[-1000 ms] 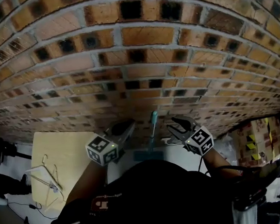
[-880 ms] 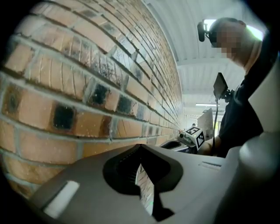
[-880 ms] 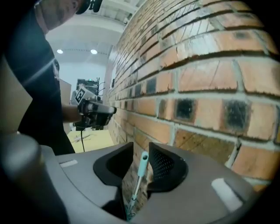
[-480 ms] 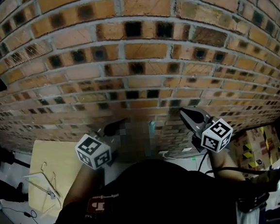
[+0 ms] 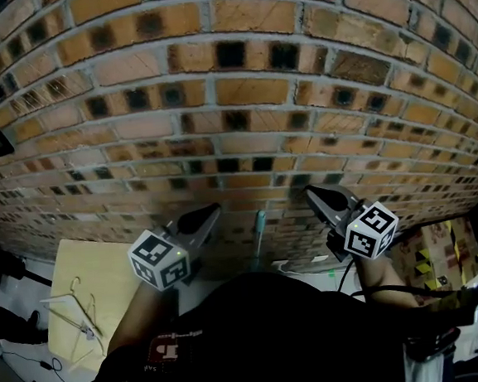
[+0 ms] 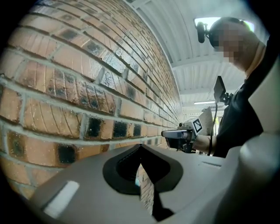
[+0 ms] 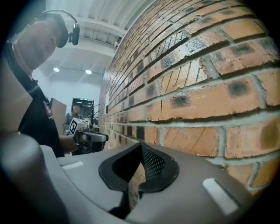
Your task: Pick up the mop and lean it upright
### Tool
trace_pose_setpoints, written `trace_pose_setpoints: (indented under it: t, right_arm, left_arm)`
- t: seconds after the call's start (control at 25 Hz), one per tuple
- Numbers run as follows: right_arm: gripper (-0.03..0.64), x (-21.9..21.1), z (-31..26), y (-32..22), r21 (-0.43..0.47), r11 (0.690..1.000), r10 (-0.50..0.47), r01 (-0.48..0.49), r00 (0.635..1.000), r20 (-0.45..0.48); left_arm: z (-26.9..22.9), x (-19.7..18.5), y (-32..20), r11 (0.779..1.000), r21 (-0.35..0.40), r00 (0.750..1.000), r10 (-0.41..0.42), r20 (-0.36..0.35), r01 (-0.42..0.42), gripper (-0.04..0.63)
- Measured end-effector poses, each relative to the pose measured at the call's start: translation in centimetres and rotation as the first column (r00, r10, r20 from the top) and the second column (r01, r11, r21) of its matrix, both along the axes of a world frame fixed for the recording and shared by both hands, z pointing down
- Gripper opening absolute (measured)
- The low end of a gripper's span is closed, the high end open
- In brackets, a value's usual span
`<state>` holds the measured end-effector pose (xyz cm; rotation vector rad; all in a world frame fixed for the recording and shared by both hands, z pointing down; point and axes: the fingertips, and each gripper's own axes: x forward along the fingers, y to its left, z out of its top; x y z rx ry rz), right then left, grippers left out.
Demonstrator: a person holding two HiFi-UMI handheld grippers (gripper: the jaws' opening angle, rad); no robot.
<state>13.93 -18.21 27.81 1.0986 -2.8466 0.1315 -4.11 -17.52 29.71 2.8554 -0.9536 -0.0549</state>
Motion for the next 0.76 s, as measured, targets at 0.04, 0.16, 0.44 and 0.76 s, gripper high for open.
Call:
trace_pose_setpoints:
  t: [0.04, 0.16, 0.44, 0.76]
  right_arm:
    - [0.012, -0.06, -0.05, -0.03, 0.002, 1.000, -0.004, 0.004, 1.000, -0.001]
    - [0.012, -0.20, -0.14, -0.14, 0.002, 1.000, -0.014, 0.014, 1.000, -0.001]
    - [0.012, -0.75, -0.08, 0.18, 0.008, 0.999, -0.035, 0.035, 0.999, -0.013]
    - [0.012, -0.69, -0.01, 0.50, 0.008, 0.999, -0.041, 0.041, 0.999, -0.018]
  left_arm:
    - [0.03, 0.02, -0.05, 1.000, -0.001, 1.000, 0.001, 0.001, -0.001, 0.002]
    - [0.02, 0.07, -0.09, 1.000, -0.001, 1.000, 0.002, 0.004, -0.002, 0.002]
    - [0.02, 0.12, 0.00, 1.000, -0.003, 1.000, 0.009, 0.011, -0.009, 0.002]
    - [0.02, 0.18, 0.36, 1.000, -0.004, 1.000, 0.013, 0.012, -0.013, 0.002]
